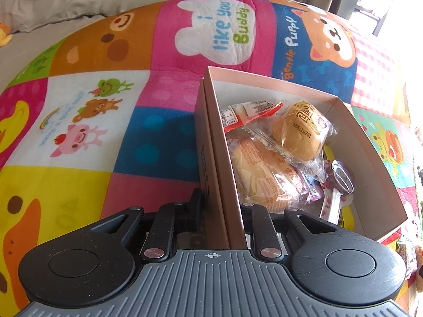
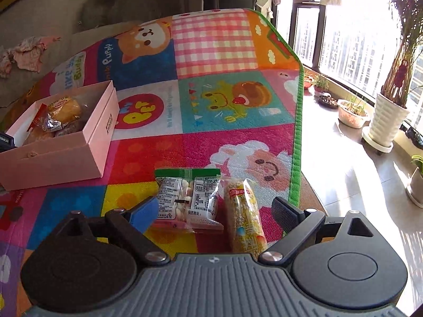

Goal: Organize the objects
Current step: 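Carry the candy pack into the pink box and release it, then grasp the green-topped white candy pack with the right gripper, then carry the green-topped pack into the pink box and release it, then grasp the long yellow-wrapped stick snack with the right gripper, then carry the stick snack into the pink box and release it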

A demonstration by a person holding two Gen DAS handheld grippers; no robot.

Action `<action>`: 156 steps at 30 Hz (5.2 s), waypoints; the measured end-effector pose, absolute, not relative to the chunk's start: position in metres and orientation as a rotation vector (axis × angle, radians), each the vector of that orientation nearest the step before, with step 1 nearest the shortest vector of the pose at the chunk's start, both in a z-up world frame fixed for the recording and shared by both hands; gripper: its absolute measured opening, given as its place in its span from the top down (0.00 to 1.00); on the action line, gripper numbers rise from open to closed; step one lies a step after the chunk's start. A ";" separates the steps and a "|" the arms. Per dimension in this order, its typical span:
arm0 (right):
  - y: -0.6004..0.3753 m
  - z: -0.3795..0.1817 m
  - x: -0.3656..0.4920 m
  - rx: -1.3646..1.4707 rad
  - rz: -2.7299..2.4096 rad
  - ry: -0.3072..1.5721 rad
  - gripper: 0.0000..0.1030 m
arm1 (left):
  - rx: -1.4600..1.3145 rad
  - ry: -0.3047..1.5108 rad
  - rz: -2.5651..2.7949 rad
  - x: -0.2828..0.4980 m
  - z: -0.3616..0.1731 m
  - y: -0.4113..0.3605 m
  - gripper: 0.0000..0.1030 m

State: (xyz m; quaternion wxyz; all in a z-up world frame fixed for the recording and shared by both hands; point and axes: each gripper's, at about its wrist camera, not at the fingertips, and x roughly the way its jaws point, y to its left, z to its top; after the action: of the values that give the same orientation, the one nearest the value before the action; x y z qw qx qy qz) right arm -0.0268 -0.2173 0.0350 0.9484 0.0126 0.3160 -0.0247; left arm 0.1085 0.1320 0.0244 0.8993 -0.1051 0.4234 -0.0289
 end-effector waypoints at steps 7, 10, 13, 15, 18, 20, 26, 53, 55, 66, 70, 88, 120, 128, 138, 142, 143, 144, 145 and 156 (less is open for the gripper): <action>-0.195 0.026 -0.016 0.006 0.061 0.686 0.14 | -0.216 0.880 -0.054 0.109 0.025 0.131 0.81; -0.196 0.015 0.004 -0.019 0.043 0.725 0.14 | -0.218 0.879 -0.053 0.109 0.025 0.131 0.81; -0.195 0.008 0.025 -0.031 0.057 0.747 0.14 | -0.218 0.879 -0.052 0.109 0.025 0.131 0.81; -0.192 0.005 0.037 -0.051 0.057 0.743 0.14 | -0.220 0.879 -0.053 0.109 0.025 0.131 0.81; -0.195 0.001 0.055 -0.021 0.065 0.763 0.15 | -0.222 0.880 -0.054 0.108 0.025 0.131 0.81; -0.198 0.002 0.059 0.006 0.060 0.766 0.20 | -0.223 0.879 -0.054 0.108 0.024 0.131 0.81; -0.191 0.006 0.035 -0.012 0.109 0.771 0.32 | -0.224 0.878 -0.055 0.107 0.024 0.131 0.80; -0.160 0.012 -0.045 -0.019 0.236 0.820 0.14 | -0.232 0.877 -0.051 0.108 0.025 0.132 0.80; -0.161 0.012 -0.046 -0.045 0.217 0.828 0.08 | -0.235 0.875 -0.052 0.108 0.025 0.132 0.80; -0.184 0.011 -0.060 -0.045 0.203 0.855 0.03 | -0.245 0.870 -0.047 0.107 0.024 0.133 0.80; -0.177 0.010 -0.056 -0.069 0.219 0.852 0.03 | -0.248 0.870 -0.054 0.108 0.023 0.135 0.80; -0.128 0.097 -0.042 -0.209 0.464 0.726 0.48 | -0.232 0.873 -0.065 0.107 0.024 0.134 0.80; -0.201 0.073 0.008 -0.156 0.085 0.675 0.13 | -0.258 0.867 -0.059 0.106 0.023 0.135 0.79; -0.249 0.026 -0.015 -0.002 -0.049 0.768 0.13 | -0.248 0.874 -0.060 0.106 0.024 0.135 0.79; -0.251 0.014 -0.008 0.041 -0.046 0.799 0.15 | -0.244 0.872 -0.062 0.106 0.023 0.134 0.79; -0.247 0.013 -0.011 0.062 -0.021 0.817 0.34 | -0.246 0.871 -0.060 0.107 0.023 0.134 0.79; -0.244 0.013 -0.011 0.049 -0.022 0.819 0.36 | -0.246 0.871 -0.061 0.107 0.023 0.134 0.79; -0.242 0.014 -0.012 0.042 -0.021 0.822 0.41 | -0.246 0.870 -0.061 0.107 0.023 0.134 0.79; -0.240 0.015 -0.012 0.040 -0.020 0.827 0.49 | -0.246 0.870 -0.061 0.107 0.023 0.134 0.79; -0.217 0.037 -0.017 0.145 0.186 0.927 0.73 | -0.251 0.865 -0.066 0.106 0.023 0.136 0.79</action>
State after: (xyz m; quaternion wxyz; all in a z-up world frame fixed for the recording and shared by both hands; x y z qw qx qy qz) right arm -0.0166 -0.2172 0.0370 0.8877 0.0696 0.4461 0.0897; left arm 0.1060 0.1356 0.0230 0.8997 -0.1215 0.4181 -0.0321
